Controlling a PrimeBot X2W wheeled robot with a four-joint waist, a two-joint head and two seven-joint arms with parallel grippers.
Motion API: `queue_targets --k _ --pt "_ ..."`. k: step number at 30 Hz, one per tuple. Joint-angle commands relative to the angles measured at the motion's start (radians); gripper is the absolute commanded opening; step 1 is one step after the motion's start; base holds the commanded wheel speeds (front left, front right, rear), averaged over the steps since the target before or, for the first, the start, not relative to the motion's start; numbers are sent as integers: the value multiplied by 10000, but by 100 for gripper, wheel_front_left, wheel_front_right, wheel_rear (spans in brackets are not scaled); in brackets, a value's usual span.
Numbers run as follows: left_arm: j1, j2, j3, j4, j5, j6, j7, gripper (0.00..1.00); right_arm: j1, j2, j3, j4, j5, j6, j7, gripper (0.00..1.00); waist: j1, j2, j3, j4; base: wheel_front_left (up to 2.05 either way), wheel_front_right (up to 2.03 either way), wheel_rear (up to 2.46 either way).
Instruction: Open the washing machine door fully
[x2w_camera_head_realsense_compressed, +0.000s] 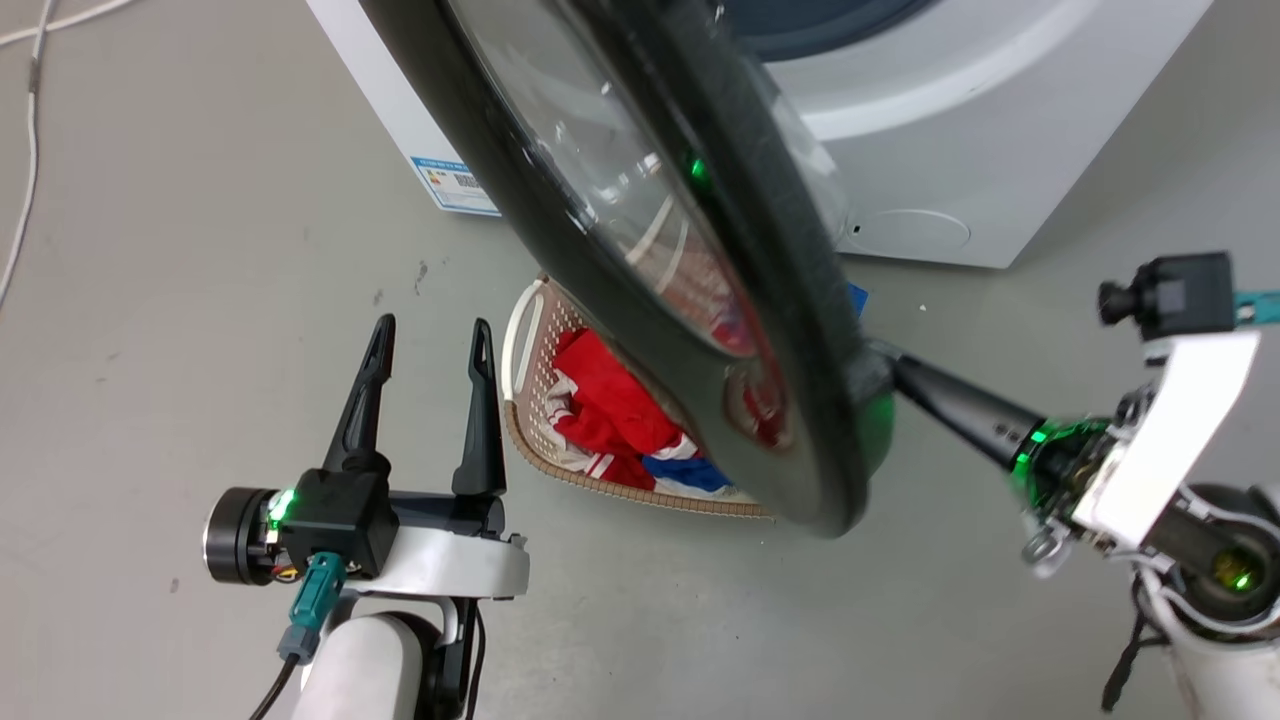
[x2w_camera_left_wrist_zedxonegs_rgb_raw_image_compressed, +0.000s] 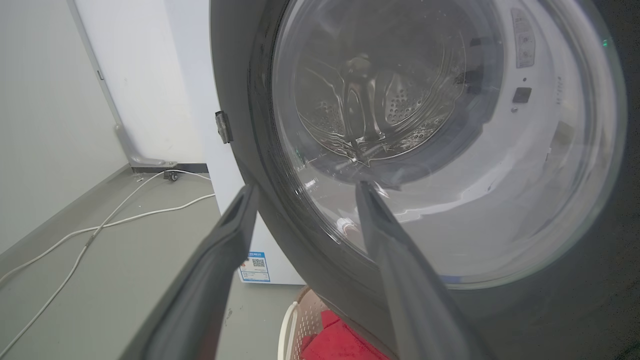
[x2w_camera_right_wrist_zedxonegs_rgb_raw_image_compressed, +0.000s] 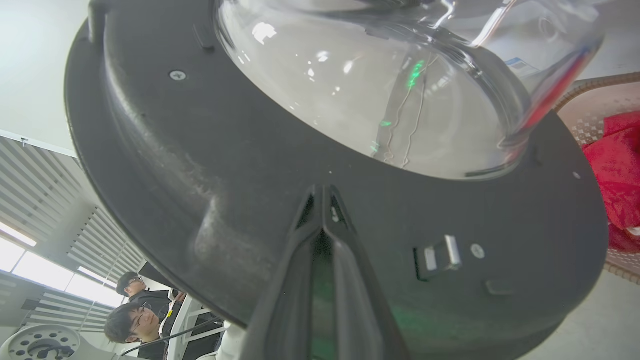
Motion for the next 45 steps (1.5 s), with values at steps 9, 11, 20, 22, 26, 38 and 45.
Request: queue_targets --k 9,11,20,22,26,38,45 --pt "337 -3 9 145 192 -98 -24 100 723 441 836 -178 -2 29 1 0 1 0 -480 0 0 0 0" --pt "352 -3 -12 174 217 -119 -24 100 809 515 999 -149 -6 29 22 0 1 0 -551 12 0 0 0" --pt "477 -3 -88 222 225 -140 -24 100 1104 819 1748 28 -23 27 114 0 1 0 -764 86 0 0 0" --pt "482 -3 -114 223 224 -136 -24 100 1110 888 1902 66 -72 26 80 0 1 0 -783 112 0 0 0" --pt "491 -3 -128 235 230 -132 -24 100 1136 1041 2187 169 -120 26 -1 0 1 0 -825 145 0 0 0" --pt "890 -3 36 385 379 -188 -24 100 1394 728 1541 0 -792 18 -1973 69 1 0 -1483 -73 0 0 0" --pt "1258 -3 253 450 492 -281 -24 100 1678 95 873 122 -3473 17 -6066 100 1 0 -2004 -297 0 0 0"
